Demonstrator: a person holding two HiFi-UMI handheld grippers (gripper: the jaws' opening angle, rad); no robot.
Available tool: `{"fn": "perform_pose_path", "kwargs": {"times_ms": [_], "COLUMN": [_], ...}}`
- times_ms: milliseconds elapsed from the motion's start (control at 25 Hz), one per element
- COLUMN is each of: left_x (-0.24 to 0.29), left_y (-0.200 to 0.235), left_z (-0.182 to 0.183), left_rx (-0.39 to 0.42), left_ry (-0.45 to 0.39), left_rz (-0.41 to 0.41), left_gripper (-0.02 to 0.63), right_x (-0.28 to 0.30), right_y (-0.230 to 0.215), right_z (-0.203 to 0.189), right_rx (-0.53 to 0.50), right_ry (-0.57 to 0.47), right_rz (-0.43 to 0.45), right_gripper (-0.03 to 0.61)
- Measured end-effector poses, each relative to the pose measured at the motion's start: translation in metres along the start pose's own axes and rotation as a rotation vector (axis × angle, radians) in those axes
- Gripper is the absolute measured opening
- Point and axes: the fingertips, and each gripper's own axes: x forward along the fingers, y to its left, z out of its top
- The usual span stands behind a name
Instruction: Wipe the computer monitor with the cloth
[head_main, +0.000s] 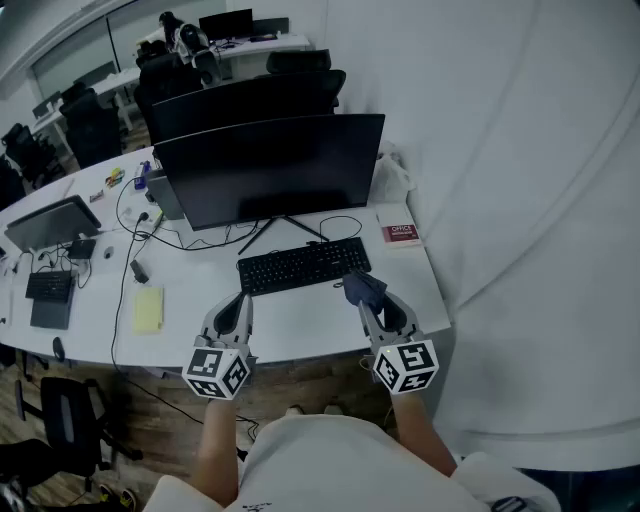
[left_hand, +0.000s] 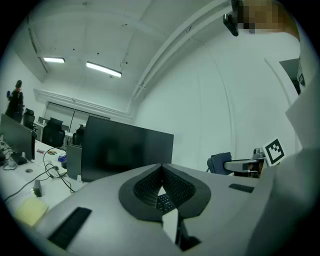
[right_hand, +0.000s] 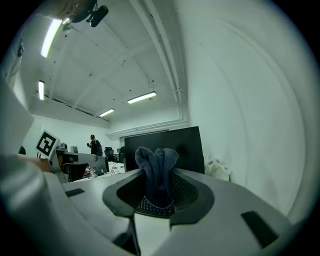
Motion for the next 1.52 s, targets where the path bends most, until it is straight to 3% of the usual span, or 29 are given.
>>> {"fn": "perform_pose_path", "kwargs": {"times_ms": [920,1200,1520], "left_x": [-0.009,-0.024,-0.033], "left_y": [0.031,0.034,0.042], "left_z": [-0.009,-0.019,-0.034], "left_rx": [-0.007,-0.004,-0.022], "left_ry": [0.008,0.028,0.048], "left_rz": [-0.060,-0.116,-0.123], "left_gripper": [0.011,0.011,0.011], "right_x": [0.010,0.004,0.000], "right_y": [0.025,0.035,0.035], "right_z": [-0.013,-0.027,-0.040], "right_rx": [0.038,0.059,0.075], "right_ry": [0.008,0.013,0.035], "right_rz": [-0.020,-0.052,-0.092], "right_gripper": [0.144,0.144,0.144]}}
